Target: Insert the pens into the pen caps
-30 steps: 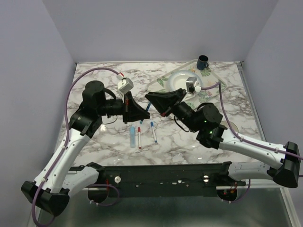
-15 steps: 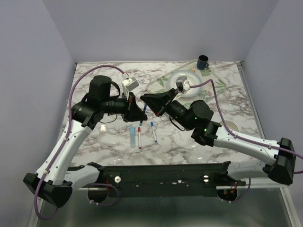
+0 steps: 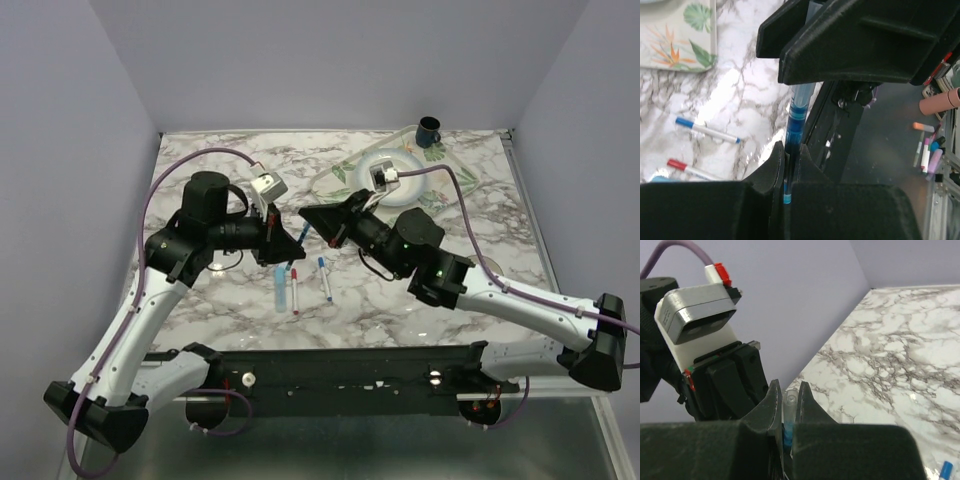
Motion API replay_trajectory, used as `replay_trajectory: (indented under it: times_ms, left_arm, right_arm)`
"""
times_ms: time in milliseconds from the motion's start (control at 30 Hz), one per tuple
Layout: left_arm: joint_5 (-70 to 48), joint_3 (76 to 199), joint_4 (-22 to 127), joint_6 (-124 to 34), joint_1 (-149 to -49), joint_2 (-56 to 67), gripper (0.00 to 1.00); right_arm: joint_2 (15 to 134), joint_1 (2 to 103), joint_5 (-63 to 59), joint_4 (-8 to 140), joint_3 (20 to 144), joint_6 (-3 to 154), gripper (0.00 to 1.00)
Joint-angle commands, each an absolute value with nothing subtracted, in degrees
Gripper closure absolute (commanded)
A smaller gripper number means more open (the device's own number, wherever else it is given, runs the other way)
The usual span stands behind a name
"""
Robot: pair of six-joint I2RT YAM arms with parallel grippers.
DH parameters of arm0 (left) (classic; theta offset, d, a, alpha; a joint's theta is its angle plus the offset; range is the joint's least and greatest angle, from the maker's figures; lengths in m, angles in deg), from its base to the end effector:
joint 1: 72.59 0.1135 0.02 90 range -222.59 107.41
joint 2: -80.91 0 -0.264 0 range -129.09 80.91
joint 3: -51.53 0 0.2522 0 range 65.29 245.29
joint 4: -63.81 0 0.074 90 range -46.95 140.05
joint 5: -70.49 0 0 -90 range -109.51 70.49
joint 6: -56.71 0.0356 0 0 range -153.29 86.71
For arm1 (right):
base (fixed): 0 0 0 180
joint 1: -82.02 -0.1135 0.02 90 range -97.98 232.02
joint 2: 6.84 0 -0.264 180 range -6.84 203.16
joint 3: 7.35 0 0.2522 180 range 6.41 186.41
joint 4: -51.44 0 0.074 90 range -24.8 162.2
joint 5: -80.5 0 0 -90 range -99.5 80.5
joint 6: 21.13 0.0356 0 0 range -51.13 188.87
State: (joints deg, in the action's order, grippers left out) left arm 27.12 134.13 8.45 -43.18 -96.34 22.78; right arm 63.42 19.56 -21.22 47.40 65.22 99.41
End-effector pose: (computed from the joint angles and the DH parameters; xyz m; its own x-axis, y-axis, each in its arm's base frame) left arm 0.1677 -0.1021 0.3916 -0.6085 0.1389 -0.7813 0.7543 0.4072 -0.5151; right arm 0.1410 0.2547 0.3842 -0.3497 0.4055 -0.8446 -0.6934 0.4943 0.5244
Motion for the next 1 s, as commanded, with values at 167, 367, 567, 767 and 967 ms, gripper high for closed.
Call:
replay_trajectory:
  times_ms: [167, 367, 567, 767, 967]
  left_arm:
    - [23.55, 122.0, 46.63, -49.9, -92.46, 30.01, 1.0]
    - [21.89, 116.73, 41.71, -48.23, -92.46, 33.88, 1.0]
    - [14.96, 111.8, 38.2, -49.81, -92.46, 37.22, 1.0]
    - [-9.38, 108.63, 27.48, -55.52, -92.46, 34.94, 1.0]
    - [-24.41, 105.9, 23.96, -62.79, -92.37, 26.95, 1.0]
  right_arm:
    - [64.0, 11.53, -22.23, 72.77, 75.84, 105.52, 0.64]
    - [60.59, 11.53, -24.53, 71.61, 77.26, 103.94, 0.39]
    - [54.78, 11.53, -27.51, 76.08, 72.26, 105.6, 0.19]
    - [46.26, 11.62, -32.34, 79.88, 65.57, 108.24, 0.16]
    - [39.85, 11.53, -33.75, 80.14, 58.89, 108.42, 0.16]
